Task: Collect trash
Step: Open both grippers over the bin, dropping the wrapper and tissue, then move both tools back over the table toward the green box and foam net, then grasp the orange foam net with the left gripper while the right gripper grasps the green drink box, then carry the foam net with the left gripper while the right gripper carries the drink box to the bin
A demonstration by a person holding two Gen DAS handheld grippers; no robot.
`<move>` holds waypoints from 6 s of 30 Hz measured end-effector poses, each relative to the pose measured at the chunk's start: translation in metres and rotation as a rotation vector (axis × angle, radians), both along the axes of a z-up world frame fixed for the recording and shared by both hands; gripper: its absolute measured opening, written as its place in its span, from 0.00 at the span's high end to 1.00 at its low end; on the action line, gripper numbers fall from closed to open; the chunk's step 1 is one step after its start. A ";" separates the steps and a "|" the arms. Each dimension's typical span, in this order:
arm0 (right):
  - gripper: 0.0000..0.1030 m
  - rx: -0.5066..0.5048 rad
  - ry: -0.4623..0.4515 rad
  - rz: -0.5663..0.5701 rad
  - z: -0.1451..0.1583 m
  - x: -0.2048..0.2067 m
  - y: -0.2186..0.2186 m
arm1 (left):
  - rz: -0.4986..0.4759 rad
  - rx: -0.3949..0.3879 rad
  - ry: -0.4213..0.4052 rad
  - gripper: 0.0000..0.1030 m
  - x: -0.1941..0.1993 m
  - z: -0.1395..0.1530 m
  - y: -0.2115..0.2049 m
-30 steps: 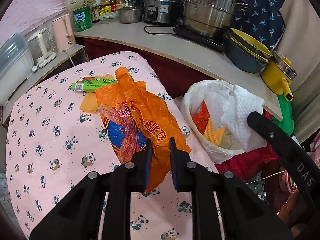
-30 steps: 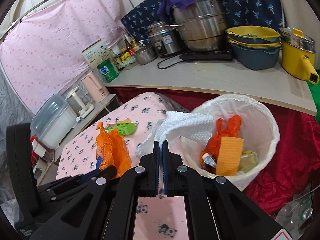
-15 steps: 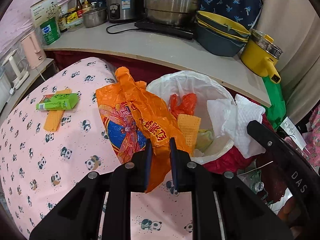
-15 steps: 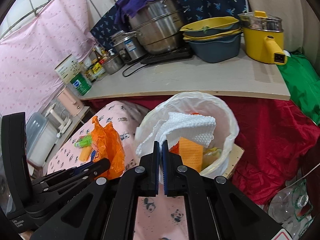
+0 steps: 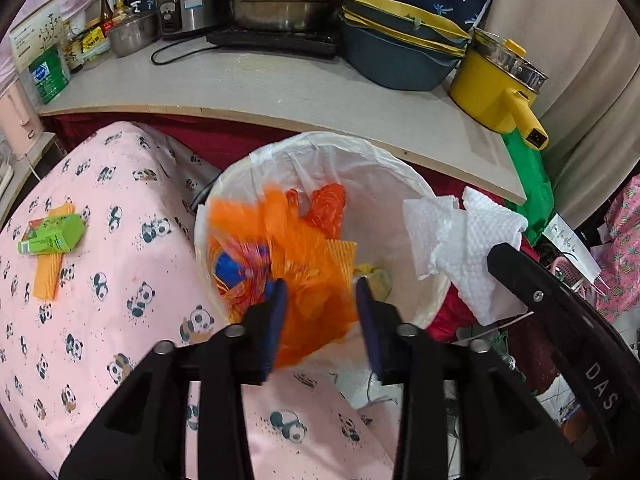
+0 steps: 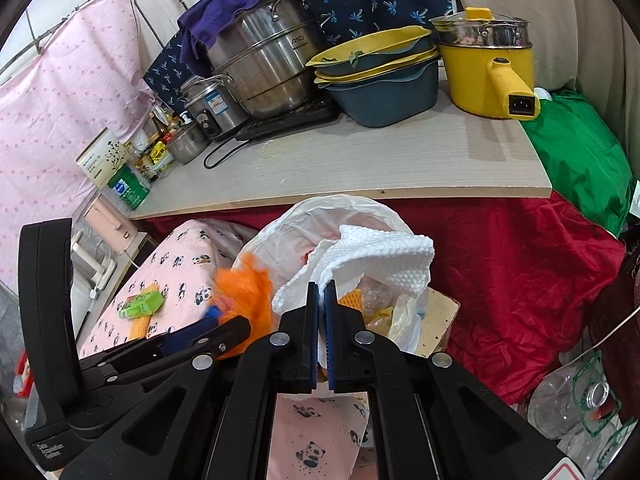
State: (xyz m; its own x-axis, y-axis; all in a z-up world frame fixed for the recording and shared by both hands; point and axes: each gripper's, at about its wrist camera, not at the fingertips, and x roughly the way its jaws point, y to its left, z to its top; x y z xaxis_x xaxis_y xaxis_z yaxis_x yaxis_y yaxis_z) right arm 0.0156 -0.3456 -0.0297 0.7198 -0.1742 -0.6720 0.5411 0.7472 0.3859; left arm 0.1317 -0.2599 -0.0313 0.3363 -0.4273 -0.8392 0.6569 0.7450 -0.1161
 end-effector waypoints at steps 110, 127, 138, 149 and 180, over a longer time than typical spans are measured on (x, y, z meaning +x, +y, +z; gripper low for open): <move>0.36 -0.098 0.197 1.024 -0.099 0.353 0.239 | 0.444 0.022 0.061 0.39 0.212 -0.089 0.259; 0.53 -0.080 0.132 0.702 -0.059 0.243 0.193 | 0.417 -0.016 0.084 0.74 0.150 -0.061 0.249; 0.54 -0.095 0.112 0.513 -0.031 0.147 0.170 | 0.421 -0.011 0.057 0.74 0.092 -0.030 0.241; 0.54 -0.104 0.029 0.385 0.009 0.085 0.137 | 0.387 -0.021 -0.015 0.74 0.047 0.010 0.221; 0.55 -0.151 -0.095 0.103 0.056 0.018 0.043 | 0.248 0.003 -0.066 0.74 -0.007 0.029 0.152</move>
